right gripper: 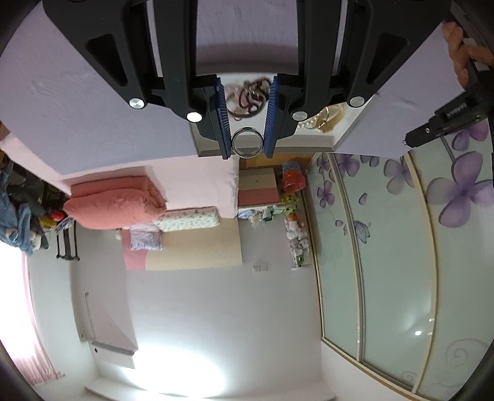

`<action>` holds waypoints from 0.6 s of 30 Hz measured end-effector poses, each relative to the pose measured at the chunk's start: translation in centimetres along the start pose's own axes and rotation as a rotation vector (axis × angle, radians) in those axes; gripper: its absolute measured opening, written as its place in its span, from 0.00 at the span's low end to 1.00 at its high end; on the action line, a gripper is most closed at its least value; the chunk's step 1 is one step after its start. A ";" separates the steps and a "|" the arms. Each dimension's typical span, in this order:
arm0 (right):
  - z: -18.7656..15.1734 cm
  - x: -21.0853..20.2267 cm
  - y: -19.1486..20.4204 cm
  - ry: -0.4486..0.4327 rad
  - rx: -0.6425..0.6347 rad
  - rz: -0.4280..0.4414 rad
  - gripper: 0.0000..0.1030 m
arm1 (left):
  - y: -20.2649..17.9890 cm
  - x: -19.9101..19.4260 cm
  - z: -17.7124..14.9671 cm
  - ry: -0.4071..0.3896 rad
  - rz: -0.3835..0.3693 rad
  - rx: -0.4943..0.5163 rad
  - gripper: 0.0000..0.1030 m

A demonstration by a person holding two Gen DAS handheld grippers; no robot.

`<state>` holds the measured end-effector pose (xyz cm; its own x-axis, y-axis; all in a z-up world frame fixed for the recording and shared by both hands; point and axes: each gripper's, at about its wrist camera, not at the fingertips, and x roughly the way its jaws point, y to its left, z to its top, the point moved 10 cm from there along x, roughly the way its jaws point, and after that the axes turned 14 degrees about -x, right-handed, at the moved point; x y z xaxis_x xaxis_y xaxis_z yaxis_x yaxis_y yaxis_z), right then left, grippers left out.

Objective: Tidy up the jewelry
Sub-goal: 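Carry the silver ring and pearl stud into the tray and open both tools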

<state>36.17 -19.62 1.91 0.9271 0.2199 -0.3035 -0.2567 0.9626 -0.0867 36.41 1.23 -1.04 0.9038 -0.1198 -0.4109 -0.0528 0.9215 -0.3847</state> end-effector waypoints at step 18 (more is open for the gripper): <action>-2.8 10.4 0.5 0.109 0.041 0.077 0.28 | -1.5 11.3 0.0 0.080 0.007 0.020 0.14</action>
<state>44.89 -17.31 -3.95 0.8693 0.2772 -0.4093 -0.3127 0.9496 -0.0210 46.72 -1.52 -5.09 0.8663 -0.1422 -0.4788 -0.0493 0.9296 -0.3654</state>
